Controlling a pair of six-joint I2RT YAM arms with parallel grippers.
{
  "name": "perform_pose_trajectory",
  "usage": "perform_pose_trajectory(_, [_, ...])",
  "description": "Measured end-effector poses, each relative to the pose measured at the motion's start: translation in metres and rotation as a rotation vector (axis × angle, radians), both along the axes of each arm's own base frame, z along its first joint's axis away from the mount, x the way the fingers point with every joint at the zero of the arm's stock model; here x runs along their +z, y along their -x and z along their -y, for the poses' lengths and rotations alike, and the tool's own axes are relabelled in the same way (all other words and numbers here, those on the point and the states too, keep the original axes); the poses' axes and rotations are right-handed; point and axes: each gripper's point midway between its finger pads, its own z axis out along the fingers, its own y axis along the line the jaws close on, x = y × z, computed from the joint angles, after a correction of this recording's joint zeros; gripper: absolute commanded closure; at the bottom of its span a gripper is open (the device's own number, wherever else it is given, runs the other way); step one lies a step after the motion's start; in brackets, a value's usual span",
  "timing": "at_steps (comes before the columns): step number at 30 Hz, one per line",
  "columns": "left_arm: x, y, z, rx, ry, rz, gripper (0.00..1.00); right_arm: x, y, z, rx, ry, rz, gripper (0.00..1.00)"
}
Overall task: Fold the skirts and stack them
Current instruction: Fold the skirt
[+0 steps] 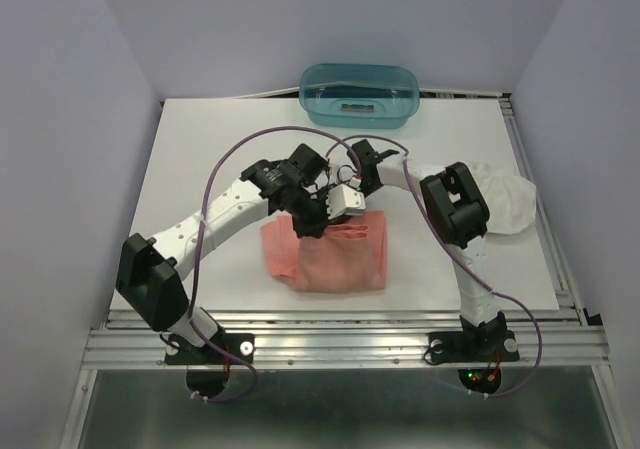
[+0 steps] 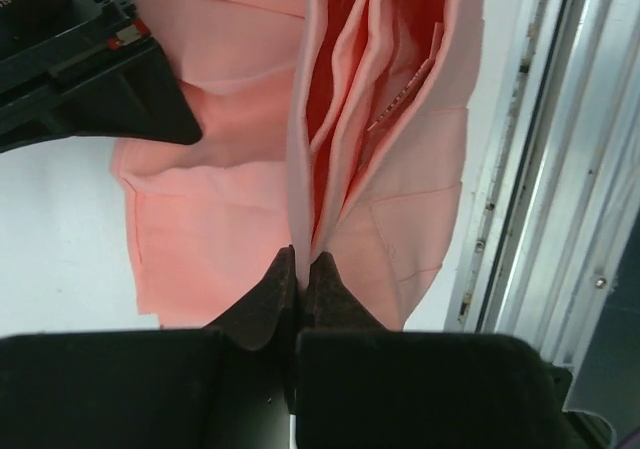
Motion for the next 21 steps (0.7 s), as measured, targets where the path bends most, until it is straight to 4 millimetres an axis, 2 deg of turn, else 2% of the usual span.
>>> perform_pose_trajectory(8, [-0.035,-0.040,0.006,0.049,-0.048,0.083,1.00,0.001,0.001,-0.001,0.003,-0.007,-0.006,0.74])
perform_pose_trajectory(21, [-0.083,-0.088,0.002,0.180,-0.066,0.298,1.00,0.004,0.002,-0.003,0.000,-0.021,-0.025,0.74])
